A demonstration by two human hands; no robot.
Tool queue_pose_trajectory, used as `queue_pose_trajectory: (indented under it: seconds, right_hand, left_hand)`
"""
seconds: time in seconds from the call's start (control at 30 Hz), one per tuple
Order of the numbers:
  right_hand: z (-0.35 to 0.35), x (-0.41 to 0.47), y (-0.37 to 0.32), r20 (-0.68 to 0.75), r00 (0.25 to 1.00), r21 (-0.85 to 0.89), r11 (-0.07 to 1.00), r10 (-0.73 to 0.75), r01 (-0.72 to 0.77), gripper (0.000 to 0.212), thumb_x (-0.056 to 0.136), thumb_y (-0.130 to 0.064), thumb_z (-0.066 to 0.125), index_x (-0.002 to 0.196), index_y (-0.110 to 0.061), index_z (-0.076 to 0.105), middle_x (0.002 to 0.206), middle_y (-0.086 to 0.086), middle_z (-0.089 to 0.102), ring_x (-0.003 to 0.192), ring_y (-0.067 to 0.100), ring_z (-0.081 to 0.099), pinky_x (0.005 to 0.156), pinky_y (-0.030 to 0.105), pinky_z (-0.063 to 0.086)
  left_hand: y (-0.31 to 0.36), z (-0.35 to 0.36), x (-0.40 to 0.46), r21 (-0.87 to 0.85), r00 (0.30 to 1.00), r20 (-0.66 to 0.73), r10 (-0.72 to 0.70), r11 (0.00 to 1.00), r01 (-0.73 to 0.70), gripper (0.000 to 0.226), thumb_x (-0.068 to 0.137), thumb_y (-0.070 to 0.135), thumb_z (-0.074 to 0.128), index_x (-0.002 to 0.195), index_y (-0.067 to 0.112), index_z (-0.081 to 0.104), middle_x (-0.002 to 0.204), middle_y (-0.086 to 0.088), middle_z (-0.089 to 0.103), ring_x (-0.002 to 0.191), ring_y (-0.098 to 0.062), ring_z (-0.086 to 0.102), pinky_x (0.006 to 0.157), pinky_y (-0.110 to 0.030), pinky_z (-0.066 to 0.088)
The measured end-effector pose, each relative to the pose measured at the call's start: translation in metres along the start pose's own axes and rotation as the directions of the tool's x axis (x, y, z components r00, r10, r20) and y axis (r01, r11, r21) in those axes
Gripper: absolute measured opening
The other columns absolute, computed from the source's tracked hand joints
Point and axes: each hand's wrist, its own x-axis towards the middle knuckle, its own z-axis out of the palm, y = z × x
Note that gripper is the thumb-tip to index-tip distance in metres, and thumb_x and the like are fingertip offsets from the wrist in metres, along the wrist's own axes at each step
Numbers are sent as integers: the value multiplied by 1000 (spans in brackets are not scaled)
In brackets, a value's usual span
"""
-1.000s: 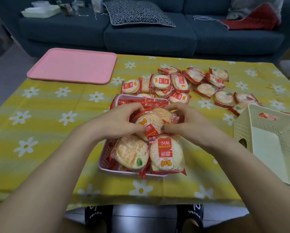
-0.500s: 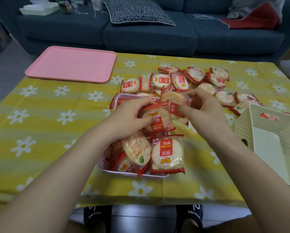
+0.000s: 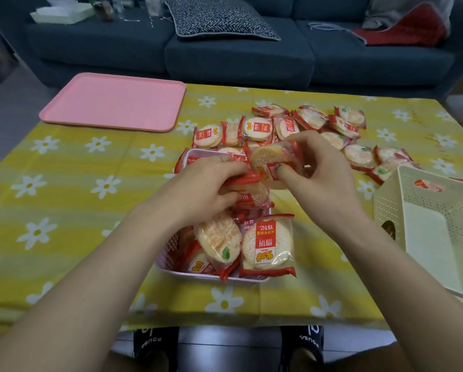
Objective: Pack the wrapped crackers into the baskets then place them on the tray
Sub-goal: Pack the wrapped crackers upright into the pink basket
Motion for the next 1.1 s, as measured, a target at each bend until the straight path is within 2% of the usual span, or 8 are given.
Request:
queue_pose_trajectory:
  seconds: [0.23,0.4,0.47,0.63,0.8,0.87,0.93,1.1]
  right_hand:
    - [-1,-1,-4,-113,994,36,999,-9,13,25,85,-15,66,105,-28,58,92,-11,67,86,9,63,74,34,53]
    - [-1,-2,-5,-83,995,11,998,-55,56,28,81,-12,66,103,-27,58,86,-16,64,78,-1,58,66,18,46]
    - [-4,-2,-7,-82,994,-10,997,-74,74,28,81,-11,66,102,-28,58,85,-18,63,78,-2,58,66,16,45]
    - [-14,0,-9,-80,995,50,996,-67,71,24,82,-12,65,101,-27,61,89,-10,66,87,12,65,75,38,55]
    - [1,-4,-7,115,982,-21,988,-149,152,28,74,-18,63,101,-23,64,85,-11,65,81,5,61,69,20,48]
    - [6,-5,-3,198,967,-77,981,-159,178,31,73,-21,62,104,-21,67,83,-12,66,78,-1,60,68,15,45]
    - [8,-4,2,236,961,-129,975,-145,179,33,74,-23,62,107,-22,67,82,-16,64,76,-8,57,67,9,40]
    - [5,1,12,186,981,-112,991,-52,74,27,79,-12,69,104,-22,66,89,-5,71,84,12,65,77,36,52]
  left_hand:
    - [-2,4,1,42,998,56,-18,999,16,40,85,25,72,125,22,65,107,8,55,105,-20,58,89,-36,48]
    - [-1,12,4,95,990,130,-57,995,45,28,81,31,71,108,25,67,102,6,54,96,-19,57,80,-43,52]
    - [-2,10,4,96,990,116,-81,993,70,33,77,38,72,108,28,65,100,9,53,93,-15,55,79,-42,52]
    - [-6,-5,0,-14,998,59,-34,999,34,30,75,49,61,99,32,61,95,12,57,89,-13,56,80,-37,49]
    - [-8,1,3,6,994,107,-7,1000,7,18,84,38,67,101,37,60,87,11,58,85,-15,58,75,-41,52]
    - [-6,9,4,-6,991,130,-17,1000,18,27,83,33,71,101,43,54,85,12,58,83,-15,58,74,-42,52]
    - [-5,15,5,-12,988,143,-54,998,56,20,79,33,70,93,39,57,87,9,60,84,-16,58,74,-43,52]
    - [-4,8,3,35,985,100,-138,990,135,31,74,45,75,78,27,51,83,8,53,78,-12,51,70,-38,46]
